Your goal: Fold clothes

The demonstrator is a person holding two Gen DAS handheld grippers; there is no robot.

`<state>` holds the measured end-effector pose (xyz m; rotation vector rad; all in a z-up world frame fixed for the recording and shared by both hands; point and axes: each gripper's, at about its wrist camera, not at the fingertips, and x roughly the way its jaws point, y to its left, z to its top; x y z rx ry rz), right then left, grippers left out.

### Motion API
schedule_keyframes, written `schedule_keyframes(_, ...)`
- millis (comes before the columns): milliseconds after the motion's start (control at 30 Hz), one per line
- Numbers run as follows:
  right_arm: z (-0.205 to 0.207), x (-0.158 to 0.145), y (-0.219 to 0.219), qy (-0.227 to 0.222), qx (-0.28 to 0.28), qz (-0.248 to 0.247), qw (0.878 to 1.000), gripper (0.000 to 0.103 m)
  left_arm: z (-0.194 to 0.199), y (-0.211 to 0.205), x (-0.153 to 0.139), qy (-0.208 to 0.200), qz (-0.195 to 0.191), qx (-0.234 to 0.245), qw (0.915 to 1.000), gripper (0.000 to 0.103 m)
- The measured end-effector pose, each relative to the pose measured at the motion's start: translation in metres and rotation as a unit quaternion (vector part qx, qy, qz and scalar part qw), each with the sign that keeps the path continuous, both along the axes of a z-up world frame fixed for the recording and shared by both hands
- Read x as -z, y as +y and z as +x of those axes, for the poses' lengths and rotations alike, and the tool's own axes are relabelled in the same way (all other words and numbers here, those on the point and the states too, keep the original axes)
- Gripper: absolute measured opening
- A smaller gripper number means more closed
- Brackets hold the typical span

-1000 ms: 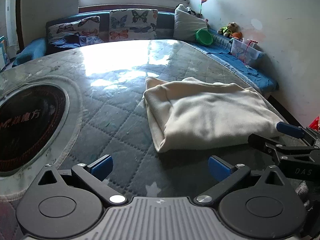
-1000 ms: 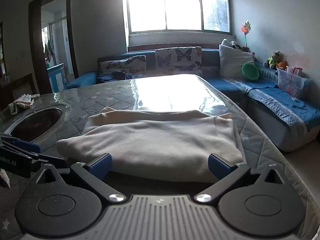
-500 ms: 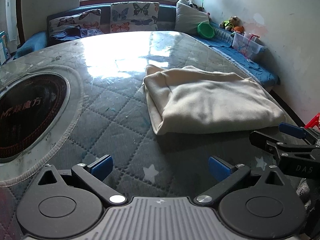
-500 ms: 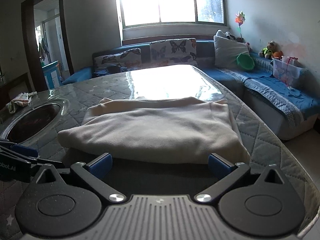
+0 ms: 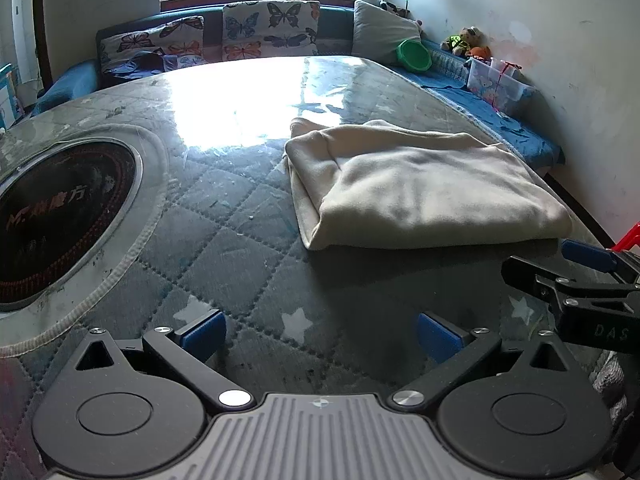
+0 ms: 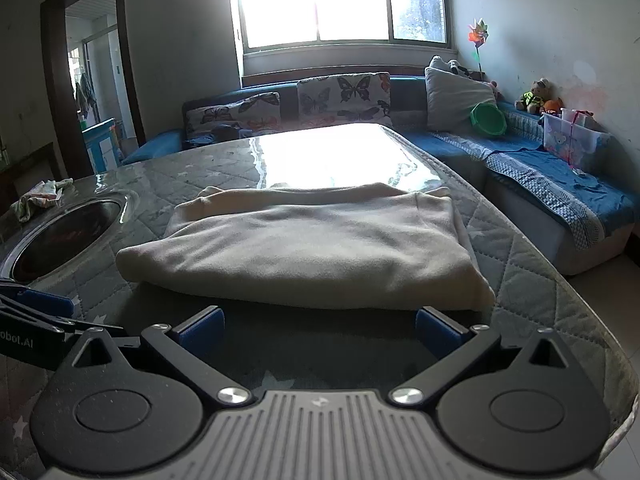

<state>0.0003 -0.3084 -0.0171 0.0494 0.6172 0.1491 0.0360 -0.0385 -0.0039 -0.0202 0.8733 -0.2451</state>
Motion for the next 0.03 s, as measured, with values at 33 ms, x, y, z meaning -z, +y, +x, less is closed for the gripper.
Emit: schedule_keyframes(33,-0.0004,0.0001,-0.0001,0.000,0.000,0.000,1.000,0.103,-0.0007,-0.0002,0.0000,0.000,0.000,0.001,1.0000,0.103)
